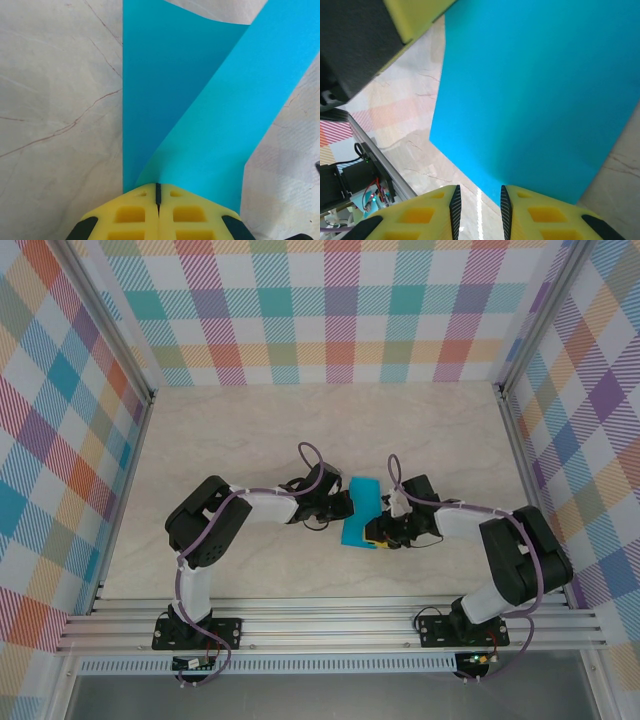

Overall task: Fold a paper plane with a square sheet of paper (pick it up from the middle)
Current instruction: Fold the square sheet of paper in half at the center of the table.

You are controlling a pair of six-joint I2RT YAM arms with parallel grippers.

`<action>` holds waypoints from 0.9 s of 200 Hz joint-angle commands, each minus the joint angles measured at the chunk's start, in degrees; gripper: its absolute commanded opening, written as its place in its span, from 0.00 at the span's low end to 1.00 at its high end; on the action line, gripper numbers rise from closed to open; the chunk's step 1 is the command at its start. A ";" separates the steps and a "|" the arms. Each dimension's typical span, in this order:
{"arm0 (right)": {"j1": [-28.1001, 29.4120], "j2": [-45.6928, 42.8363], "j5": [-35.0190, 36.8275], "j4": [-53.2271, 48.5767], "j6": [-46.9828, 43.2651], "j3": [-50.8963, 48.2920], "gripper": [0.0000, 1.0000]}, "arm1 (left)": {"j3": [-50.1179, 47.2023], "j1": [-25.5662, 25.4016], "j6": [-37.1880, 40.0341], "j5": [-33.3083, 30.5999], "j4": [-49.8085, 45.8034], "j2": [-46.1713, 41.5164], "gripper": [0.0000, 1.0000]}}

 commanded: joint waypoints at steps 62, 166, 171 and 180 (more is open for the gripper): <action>0.06 0.30 1.83 0.20 1.73 -0.92 0.29 | -0.69 -0.61 0.76 -0.40 -7.15 3.25 0.00; 0.64 0.47 2.70 0.87 2.59 -2.83 0.29 | -0.58 -0.53 0.76 -0.16 -7.02 3.29 0.00; 0.59 0.62 3.02 0.52 2.43 -2.78 0.29 | -0.61 -0.58 0.81 -0.14 -7.03 3.23 0.00; 0.60 0.56 3.92 -0.70 1.80 -2.47 0.29 | -0.48 -0.53 0.90 -0.03 -7.13 3.27 0.00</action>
